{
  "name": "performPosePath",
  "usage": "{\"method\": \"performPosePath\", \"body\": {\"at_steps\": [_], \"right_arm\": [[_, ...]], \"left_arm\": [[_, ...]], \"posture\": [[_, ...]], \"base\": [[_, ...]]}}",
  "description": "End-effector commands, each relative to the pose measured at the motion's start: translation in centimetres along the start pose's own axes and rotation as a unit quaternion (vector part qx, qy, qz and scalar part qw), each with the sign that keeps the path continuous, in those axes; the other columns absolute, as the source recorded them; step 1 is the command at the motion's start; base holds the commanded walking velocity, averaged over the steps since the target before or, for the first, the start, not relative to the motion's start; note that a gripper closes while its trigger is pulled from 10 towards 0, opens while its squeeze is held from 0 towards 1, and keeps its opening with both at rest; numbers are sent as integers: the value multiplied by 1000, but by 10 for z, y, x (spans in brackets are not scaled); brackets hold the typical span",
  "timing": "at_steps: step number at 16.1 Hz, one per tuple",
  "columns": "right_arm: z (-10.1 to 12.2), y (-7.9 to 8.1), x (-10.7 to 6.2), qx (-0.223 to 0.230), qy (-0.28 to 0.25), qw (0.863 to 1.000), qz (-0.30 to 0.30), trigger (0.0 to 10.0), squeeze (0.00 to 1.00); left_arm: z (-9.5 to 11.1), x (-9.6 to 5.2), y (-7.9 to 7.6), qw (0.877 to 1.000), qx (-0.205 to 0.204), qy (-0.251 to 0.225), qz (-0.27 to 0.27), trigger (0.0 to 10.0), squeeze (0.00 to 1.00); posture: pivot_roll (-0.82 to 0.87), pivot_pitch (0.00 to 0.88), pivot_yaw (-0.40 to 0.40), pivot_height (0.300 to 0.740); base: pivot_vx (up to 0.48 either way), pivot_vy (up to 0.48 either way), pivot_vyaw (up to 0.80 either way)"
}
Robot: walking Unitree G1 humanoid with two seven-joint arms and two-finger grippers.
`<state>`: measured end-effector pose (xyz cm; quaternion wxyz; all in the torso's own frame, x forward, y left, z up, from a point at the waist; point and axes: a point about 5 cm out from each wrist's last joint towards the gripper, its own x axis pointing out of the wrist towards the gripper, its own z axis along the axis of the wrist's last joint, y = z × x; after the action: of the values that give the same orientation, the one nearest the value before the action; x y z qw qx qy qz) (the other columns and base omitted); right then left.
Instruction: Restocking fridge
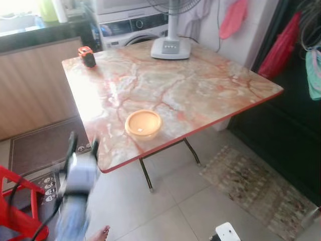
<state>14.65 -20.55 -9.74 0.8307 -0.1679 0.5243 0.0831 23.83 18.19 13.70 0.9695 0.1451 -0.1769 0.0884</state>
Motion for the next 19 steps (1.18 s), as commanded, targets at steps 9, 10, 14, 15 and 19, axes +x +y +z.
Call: {"method": "performPosePath", "body": {"at_steps": [9, 10, 14, 15, 19], "right_arm": [[14, 5, 2, 60, -23, 998, 0, 10000, 0], [14, 6, 2, 60, -22, 998, 0, 10000, 0], [12, 9, 2, 62, -19, 998, 2, 10000, 0], [12, 10, 2, 59, -18, 998, 3, 10000, 0], [11, 13, 2, 54, -16, 998, 7, 10000, 0]], "left_arm": [[5, 20, -22, 988, -133, 51, -60, 10000, 0], [5, 20, -22, 988, -133, 53, -61, 10000, 0], [5, 18, -25, 988, -130, 58, -66, 10000, 0], [5, 18, -26, 988, -127, 56, -72, 10000, 0], [5, 19, -27, 987, -134, 58, -73, 10000, 0]], "posture": [[-11, 11, 25, 740], [-13, 9, 26, 740], [-15, 2, 33, 740], [-17, 0, 34, 740], [-16, 0, 39, 740]], "base": [[30, 0, 0], [0, 0, 0], [186, 0, 0], [251, 0, 0], [253, 0, 0]]}}
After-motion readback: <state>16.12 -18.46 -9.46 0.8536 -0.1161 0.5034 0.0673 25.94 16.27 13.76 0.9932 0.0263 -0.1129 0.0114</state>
